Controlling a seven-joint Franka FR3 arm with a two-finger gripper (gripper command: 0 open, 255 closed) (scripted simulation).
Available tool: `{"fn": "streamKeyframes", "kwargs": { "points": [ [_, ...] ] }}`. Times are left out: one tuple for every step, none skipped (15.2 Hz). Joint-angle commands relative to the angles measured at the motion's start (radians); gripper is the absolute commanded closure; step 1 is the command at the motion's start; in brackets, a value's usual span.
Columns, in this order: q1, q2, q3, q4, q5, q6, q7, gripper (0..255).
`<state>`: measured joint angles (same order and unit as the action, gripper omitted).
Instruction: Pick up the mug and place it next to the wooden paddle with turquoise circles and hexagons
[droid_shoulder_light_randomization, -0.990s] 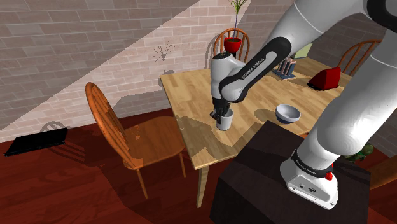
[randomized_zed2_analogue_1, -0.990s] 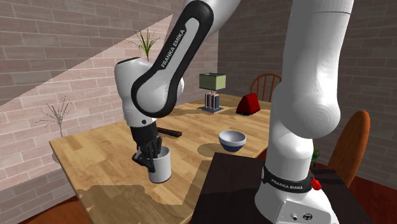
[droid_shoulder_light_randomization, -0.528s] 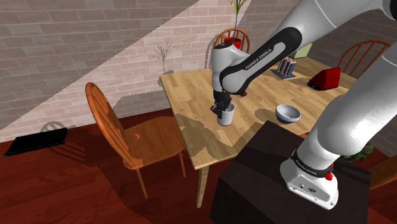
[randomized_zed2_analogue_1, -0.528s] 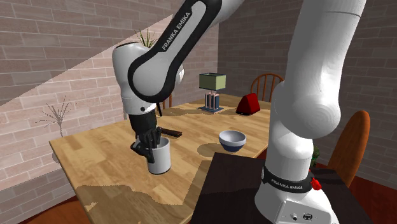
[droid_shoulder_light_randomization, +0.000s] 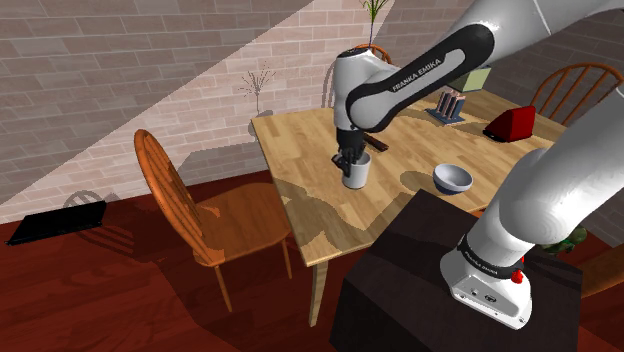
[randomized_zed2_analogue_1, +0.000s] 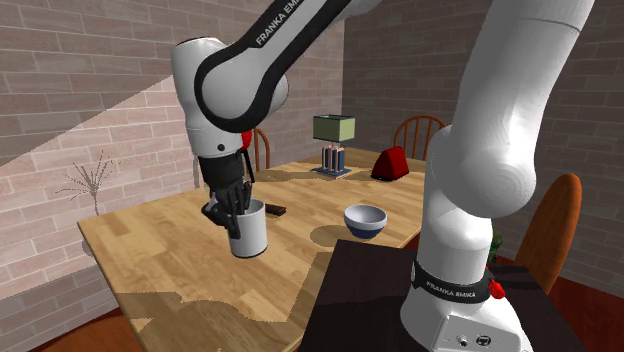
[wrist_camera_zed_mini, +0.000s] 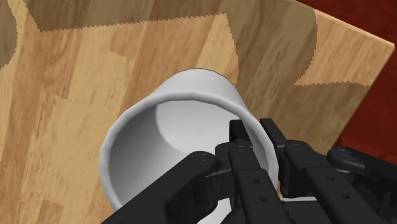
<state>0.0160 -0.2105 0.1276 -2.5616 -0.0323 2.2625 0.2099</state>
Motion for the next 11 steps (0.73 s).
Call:
{"fn": "streamKeyframes", "kwargs": {
  "points": [
    [0.001, -0.022, -0.002, 0.011, 0.004, -0.033, -0.005, 255],
    [0.001, -0.032, -0.002, 0.017, 0.005, -0.048, -0.007, 255],
    [0.001, -0.041, -0.003, 0.023, 0.007, -0.064, -0.009, 255],
    [0.002, -0.050, -0.004, 0.030, 0.008, -0.079, -0.010, 255],
    [0.002, -0.056, -0.004, 0.035, 0.009, -0.090, -0.011, 255],
    [-0.011, -0.055, -0.021, 0.035, 0.000, -0.089, -0.036, 255],
    [-0.025, -0.053, -0.038, 0.036, -0.008, -0.087, -0.060, 255],
    [-0.039, -0.050, -0.055, 0.039, -0.017, -0.085, -0.085, 255],
    [-0.052, -0.046, -0.072, 0.043, -0.026, -0.084, -0.109, 255],
    [-0.066, -0.041, -0.089, 0.048, -0.034, -0.082, -0.133, 255],
    [-0.078, -0.034, -0.106, 0.054, -0.043, -0.080, -0.157, 255]
  ]
}}
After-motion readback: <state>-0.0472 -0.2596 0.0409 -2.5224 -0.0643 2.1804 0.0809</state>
